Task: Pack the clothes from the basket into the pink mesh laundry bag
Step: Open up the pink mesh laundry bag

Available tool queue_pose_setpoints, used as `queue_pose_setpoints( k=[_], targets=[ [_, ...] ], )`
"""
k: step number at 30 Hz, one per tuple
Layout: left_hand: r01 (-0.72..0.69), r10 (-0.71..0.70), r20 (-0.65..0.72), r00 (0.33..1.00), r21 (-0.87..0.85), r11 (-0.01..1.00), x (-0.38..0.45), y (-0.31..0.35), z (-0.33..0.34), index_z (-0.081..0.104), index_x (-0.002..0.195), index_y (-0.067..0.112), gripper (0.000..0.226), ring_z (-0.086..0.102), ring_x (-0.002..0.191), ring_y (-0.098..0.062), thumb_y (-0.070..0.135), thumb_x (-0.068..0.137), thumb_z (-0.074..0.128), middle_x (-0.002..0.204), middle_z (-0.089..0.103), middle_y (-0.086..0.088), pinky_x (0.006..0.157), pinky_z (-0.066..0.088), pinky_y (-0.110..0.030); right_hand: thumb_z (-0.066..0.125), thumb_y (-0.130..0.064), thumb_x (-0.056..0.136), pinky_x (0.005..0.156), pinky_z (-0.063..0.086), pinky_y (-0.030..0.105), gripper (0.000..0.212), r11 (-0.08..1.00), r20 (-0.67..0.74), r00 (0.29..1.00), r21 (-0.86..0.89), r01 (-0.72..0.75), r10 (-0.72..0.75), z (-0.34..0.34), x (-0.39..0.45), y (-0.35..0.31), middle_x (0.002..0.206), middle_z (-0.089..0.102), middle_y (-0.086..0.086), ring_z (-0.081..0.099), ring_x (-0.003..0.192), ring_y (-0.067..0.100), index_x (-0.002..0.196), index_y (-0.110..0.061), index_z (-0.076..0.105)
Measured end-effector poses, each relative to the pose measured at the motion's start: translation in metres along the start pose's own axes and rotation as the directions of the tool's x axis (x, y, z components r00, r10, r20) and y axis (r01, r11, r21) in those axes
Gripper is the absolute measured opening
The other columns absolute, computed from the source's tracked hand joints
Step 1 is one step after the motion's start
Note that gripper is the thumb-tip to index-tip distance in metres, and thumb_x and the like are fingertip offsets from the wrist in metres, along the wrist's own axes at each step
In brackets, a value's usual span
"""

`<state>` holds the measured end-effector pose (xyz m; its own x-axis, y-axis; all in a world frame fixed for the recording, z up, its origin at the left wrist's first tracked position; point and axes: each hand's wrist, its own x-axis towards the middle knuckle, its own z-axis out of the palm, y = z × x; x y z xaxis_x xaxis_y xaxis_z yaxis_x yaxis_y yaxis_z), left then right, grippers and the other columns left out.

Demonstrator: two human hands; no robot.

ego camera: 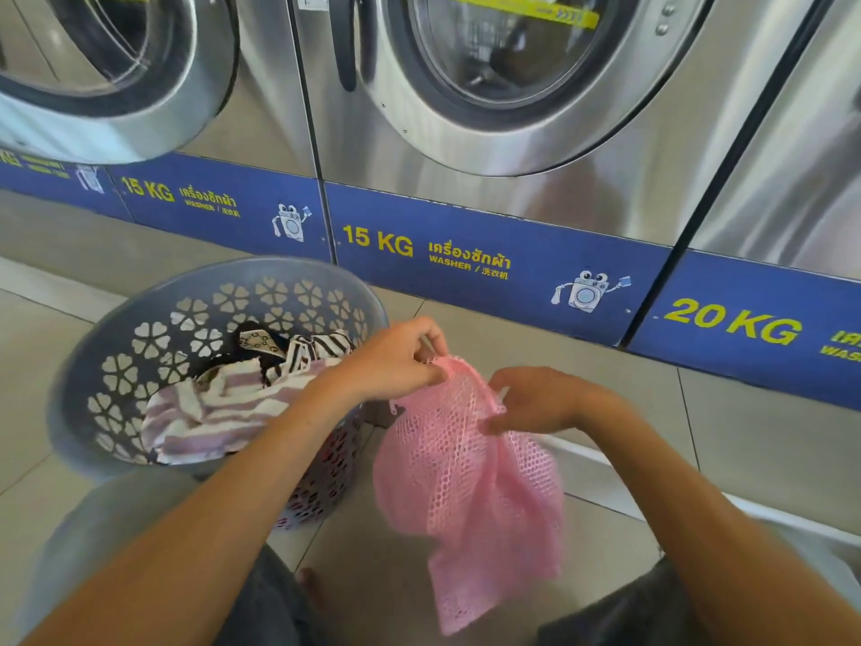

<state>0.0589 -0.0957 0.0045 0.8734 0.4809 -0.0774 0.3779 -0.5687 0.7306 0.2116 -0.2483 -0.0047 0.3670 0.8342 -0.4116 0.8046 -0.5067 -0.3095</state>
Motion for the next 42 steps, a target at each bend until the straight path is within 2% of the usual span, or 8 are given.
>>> queue_pose_setpoints(
  k=[3, 8, 15, 20, 25, 32, 37, 42],
  targets=[
    [-0.013, 0.023, 0.072, 0.997, -0.126, 0.992, -0.001, 0.005, 0.002, 0.059, 0.106, 0.024, 0.028, 0.060, 0.067, -0.012, 0.019, 0.083, 0.074, 0.077, 0.069, 0.000, 0.067, 0.047, -0.032, 0.062, -0.056, 0.085, 0.092, 0.046, 0.033, 0.046, 0.980, -0.177, 0.982, 0.171, 0.103, -0.072, 0.000, 0.001, -0.010, 0.112, 0.067, -0.003, 0.061, 0.103, 0.015, 0.124, -0.032, 0.058],
    [-0.020, 0.033, 0.091, 0.995, -0.144, 0.989, -0.001, 0.008, 0.002, 0.064, 0.112, 0.022, 0.030, 0.065, 0.073, -0.010, 0.016, 0.085, 0.074, 0.082, 0.073, 0.001, 0.077, 0.050, -0.032, 0.049, -0.036, 0.098, 0.074, 0.044, 0.031, 0.029, 0.984, -0.251, 0.957, 0.060, 0.165, -0.145, -0.005, -0.001, -0.020, 0.096, 0.068, 0.000, 0.060, 0.090, 0.021, 0.097, -0.017, 0.070],
    [0.062, -0.091, 0.116, 0.989, 0.236, 0.970, -0.002, 0.003, -0.011, 0.070, 0.092, 0.020, 0.022, 0.061, 0.072, -0.010, 0.032, 0.077, 0.081, 0.082, 0.062, 0.006, 0.062, 0.044, -0.022, 0.053, -0.025, 0.094, 0.067, 0.041, 0.032, 0.028, 0.887, -0.369, 0.930, 0.429, 0.172, -0.002, -0.025, -0.009, -0.014, 0.075, 0.057, -0.002, 0.051, 0.070, 0.012, 0.073, -0.008, 0.061],
    [0.113, -0.115, -0.016, 0.993, 0.349, 0.930, -0.003, 0.003, -0.021, 0.065, 0.077, 0.018, 0.021, 0.055, 0.064, -0.011, 0.036, 0.081, 0.075, 0.066, 0.057, 0.006, 0.052, 0.033, -0.027, 0.053, -0.032, 0.096, 0.063, 0.041, 0.027, 0.031, 0.901, -0.475, 0.879, 0.399, 0.171, 0.044, -0.032, -0.010, -0.006, 0.076, 0.060, -0.004, 0.053, 0.071, 0.010, 0.074, -0.012, 0.061],
    [0.140, -0.133, -0.045, 0.990, 0.274, 0.951, -0.002, -0.004, -0.036, 0.071, 0.101, 0.021, 0.030, 0.062, 0.087, -0.014, 0.036, 0.076, 0.080, 0.093, 0.066, 0.006, 0.073, 0.043, -0.028, 0.060, -0.035, 0.094, 0.068, 0.040, 0.026, 0.022, 0.967, -0.556, 0.830, 0.231, 0.111, 0.037, -0.037, -0.009, 0.006, 0.074, 0.058, -0.017, 0.055, 0.074, 0.006, 0.079, -0.019, 0.065],
    [0.085, -0.088, 0.054, 0.995, 0.051, 0.995, -0.003, -0.004, -0.045, 0.078, 0.094, 0.025, 0.030, 0.071, 0.090, -0.012, 0.050, 0.077, 0.076, 0.088, 0.077, 0.009, 0.092, 0.052, -0.038, 0.062, -0.033, 0.092, 0.073, 0.042, 0.027, 0.017, 0.972, -0.610, 0.785, 0.230, 0.040, 0.112, -0.041, -0.012, 0.017, 0.080, 0.067, -0.006, 0.060, 0.077, 0.013, 0.086, -0.020, 0.071],
    [0.063, -0.058, 0.038, 0.998, -0.154, 0.986, -0.005, 0.003, -0.040, 0.078, 0.094, 0.028, 0.021, 0.070, 0.091, -0.008, 0.045, 0.083, 0.072, 0.088, 0.076, 0.013, 0.093, 0.050, -0.034, 0.062, -0.023, 0.087, 0.079, 0.046, 0.027, 0.010, 0.989, -0.499, 0.860, 0.146, -0.039, 0.107, -0.033, -0.010, 0.016, 0.098, 0.073, -0.004, 0.065, 0.093, 0.020, 0.091, -0.025, 0.071],
    [0.058, -0.036, 0.088, 0.995, -0.268, 0.962, -0.002, 0.009, -0.025, 0.075, 0.102, 0.021, 0.017, 0.072, 0.090, -0.013, 0.031, 0.091, 0.067, 0.094, 0.078, 0.004, 0.094, 0.053, -0.041, 0.073, -0.039, 0.082, 0.086, 0.046, 0.027, 0.037, 0.958, -0.349, 0.927, 0.194, 0.212, -0.135, -0.011, -0.005, -0.016, 0.113, 0.067, -0.011, 0.061, 0.102, 0.008, 0.116, -0.029, 0.064]
  ],
)
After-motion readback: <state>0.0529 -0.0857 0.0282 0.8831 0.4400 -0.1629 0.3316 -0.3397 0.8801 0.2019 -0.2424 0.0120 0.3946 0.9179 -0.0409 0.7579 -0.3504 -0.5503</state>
